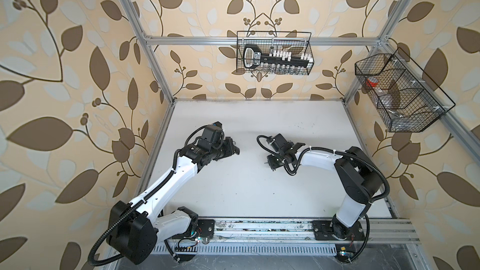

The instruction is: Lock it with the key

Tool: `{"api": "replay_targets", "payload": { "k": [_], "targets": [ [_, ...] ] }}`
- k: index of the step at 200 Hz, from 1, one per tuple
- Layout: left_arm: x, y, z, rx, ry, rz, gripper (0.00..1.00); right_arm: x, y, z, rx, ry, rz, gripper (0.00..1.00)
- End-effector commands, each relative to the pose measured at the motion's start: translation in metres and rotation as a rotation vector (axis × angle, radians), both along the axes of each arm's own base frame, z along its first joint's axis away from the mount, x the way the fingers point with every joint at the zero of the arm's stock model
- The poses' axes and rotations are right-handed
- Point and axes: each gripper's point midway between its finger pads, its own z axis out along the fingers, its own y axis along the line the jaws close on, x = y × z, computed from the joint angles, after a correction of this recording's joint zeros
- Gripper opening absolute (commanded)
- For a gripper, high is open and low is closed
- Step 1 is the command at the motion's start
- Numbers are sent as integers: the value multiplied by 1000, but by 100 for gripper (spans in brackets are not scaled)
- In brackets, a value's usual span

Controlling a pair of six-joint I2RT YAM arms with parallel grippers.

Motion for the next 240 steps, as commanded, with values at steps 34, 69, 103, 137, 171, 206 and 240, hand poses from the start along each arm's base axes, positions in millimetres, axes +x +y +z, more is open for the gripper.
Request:
{"api": "replay_targets", "payload": {
  "k": [34,69,103,137,171,206,240],
  "targets": [
    [0,2,25,-27,-67,3,0,13,1,2,-24,-17,-11,11],
    [-1,0,27,-36,-73,-6,0,15,4,10,-7,-32,-9,13],
    [-3,-10,36,-91,-109,-55,0,16,6,44,52,-113,-3,28],
    [-10,-43,59,-224,-171,-238,0,6,0,84,141,-231,15,32],
    [-23,-74,77,-314,-213,-389,0,-12,-9,150,290,-484,73,51],
    [-34,-108,88,-356,-228,-523,0,-30,-16,211,392,-756,167,68],
    [-40,-131,94,-367,-233,-601,0,-58,-13,255,450,-1022,350,69]
  ]
}}
